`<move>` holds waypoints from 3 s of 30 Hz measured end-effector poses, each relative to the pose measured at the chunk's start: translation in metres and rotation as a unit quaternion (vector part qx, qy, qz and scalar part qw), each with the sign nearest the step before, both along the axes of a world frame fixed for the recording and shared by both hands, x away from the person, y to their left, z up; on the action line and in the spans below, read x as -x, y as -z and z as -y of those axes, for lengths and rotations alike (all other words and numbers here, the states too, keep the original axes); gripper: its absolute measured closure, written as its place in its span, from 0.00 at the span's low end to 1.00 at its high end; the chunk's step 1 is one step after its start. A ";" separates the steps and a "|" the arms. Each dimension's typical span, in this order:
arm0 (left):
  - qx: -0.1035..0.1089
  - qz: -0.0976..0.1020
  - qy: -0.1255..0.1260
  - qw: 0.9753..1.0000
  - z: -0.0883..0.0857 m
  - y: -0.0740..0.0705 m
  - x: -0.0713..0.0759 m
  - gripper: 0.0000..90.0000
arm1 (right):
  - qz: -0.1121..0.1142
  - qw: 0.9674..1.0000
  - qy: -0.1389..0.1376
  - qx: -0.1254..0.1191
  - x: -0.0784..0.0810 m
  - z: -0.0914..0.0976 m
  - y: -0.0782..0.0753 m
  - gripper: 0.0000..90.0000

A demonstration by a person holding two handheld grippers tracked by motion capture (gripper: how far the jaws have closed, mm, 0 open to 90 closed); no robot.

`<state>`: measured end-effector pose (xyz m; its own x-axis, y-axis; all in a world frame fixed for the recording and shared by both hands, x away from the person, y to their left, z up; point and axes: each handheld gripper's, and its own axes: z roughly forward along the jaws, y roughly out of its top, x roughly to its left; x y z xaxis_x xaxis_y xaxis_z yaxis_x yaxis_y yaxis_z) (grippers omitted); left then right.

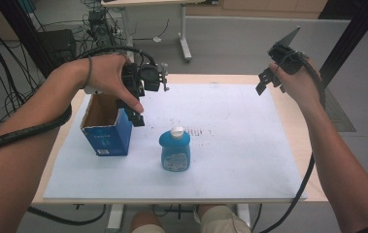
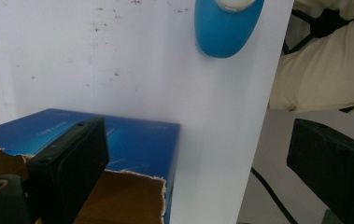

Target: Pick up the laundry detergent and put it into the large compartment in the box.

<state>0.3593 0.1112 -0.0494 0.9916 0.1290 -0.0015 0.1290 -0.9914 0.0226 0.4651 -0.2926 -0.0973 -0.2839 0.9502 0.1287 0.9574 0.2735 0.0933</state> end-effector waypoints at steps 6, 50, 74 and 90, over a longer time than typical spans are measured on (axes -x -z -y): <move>-0.003 -0.002 0.000 1.000 0.001 0.000 0.000 0.06 | -0.004 1.000 0.005 -0.003 0.000 0.000 0.000 0.11; 0.031 -0.009 0.040 0.999 0.051 0.006 0.000 0.06 | -0.001 1.000 0.006 -0.008 0.010 0.002 -0.007 0.11; 0.025 -0.016 0.035 0.999 0.067 0.021 -0.008 0.05 | 0.004 1.000 0.005 -0.006 0.012 0.004 -0.009 0.11; 0.026 -0.025 0.029 0.999 0.073 0.045 -0.008 0.05 | 0.003 1.000 0.009 -0.006 0.014 0.006 -0.010 0.11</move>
<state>0.3676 0.0385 -0.0945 0.9959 0.0705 -0.0565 0.0744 -0.9948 0.0689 0.4509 -0.2986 -0.0873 -0.2670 0.9538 0.1377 0.9617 0.2544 0.1025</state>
